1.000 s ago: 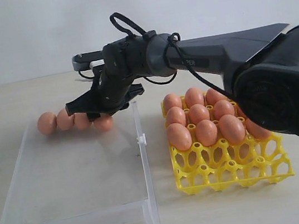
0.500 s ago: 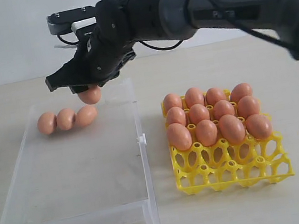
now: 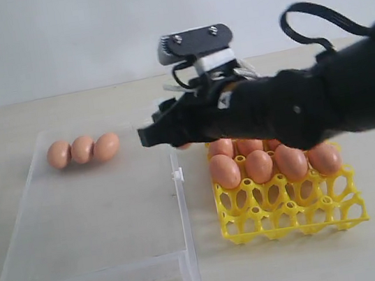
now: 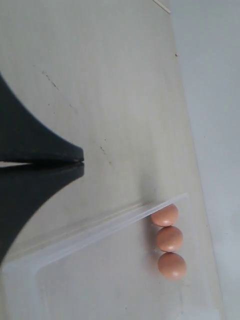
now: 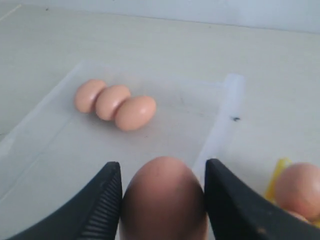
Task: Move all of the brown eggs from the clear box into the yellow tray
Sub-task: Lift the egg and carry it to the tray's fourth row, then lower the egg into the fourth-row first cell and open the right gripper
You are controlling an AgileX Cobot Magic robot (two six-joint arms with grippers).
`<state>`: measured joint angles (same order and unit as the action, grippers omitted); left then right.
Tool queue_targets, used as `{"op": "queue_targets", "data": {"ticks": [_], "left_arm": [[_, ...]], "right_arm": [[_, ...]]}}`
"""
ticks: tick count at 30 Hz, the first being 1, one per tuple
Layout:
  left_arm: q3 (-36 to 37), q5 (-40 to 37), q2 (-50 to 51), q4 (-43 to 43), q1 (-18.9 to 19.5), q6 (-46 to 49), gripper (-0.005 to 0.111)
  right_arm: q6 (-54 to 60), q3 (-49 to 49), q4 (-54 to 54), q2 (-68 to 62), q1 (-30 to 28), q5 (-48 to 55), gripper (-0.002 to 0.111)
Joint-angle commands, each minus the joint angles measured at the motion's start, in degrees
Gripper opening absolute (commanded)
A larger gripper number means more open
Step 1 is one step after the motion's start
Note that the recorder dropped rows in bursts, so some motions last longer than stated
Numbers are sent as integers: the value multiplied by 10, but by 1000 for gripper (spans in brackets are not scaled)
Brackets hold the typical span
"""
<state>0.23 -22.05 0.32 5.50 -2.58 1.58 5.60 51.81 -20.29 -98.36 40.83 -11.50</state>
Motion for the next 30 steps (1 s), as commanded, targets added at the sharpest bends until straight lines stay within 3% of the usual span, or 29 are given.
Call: {"op": "queue_targets", "data": {"ticks": [1, 9, 30], "left_arm": [[-2, 4, -3, -1, -3, -3, 0], [-2, 4, -3, -1, -3, -3, 0], [-2, 4, -3, -1, -3, -3, 0]], "right_arm": [[64, -97, -70, 45, 0, -84, 0], [64, -173, -70, 58, 0, -137, 0], [74, -179, -46, 12, 1, -103, 0]]}}
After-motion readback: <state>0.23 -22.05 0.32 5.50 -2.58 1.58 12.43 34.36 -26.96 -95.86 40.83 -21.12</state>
